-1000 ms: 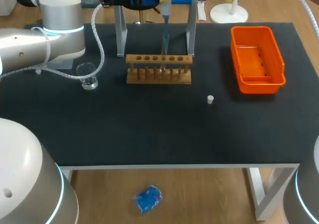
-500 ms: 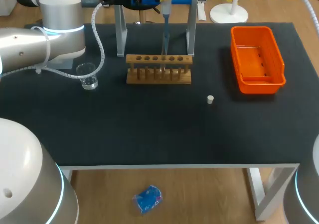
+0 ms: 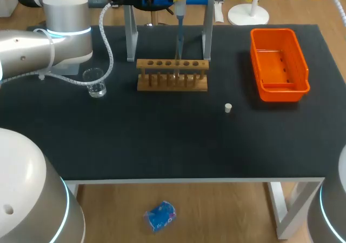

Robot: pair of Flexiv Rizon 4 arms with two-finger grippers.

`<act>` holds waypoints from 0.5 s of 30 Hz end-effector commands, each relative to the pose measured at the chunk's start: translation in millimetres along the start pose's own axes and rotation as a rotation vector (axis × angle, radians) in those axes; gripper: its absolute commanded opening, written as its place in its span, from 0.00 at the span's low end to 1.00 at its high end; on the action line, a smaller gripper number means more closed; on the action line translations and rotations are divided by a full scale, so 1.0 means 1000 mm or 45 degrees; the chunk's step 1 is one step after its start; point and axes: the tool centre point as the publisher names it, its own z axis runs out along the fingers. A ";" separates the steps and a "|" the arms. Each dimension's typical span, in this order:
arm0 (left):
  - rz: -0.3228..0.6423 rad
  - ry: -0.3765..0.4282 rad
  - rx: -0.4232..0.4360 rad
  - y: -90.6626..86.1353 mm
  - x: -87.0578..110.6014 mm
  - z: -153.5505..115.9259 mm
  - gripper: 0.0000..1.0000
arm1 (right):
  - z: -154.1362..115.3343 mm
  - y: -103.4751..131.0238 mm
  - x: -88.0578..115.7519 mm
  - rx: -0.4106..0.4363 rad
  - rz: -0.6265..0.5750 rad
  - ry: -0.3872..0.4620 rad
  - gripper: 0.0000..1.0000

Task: Invert the test tube, pick up the pipette, mount the tip to pipette, aspirate from beaker and dispense into the tube, eject the tip, return the pipette, and cap with the stopper.

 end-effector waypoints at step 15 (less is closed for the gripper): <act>-0.001 -0.002 -0.001 -0.001 0.001 0.000 0.00 | -0.060 -0.032 0.044 0.103 -0.060 -0.105 1.00</act>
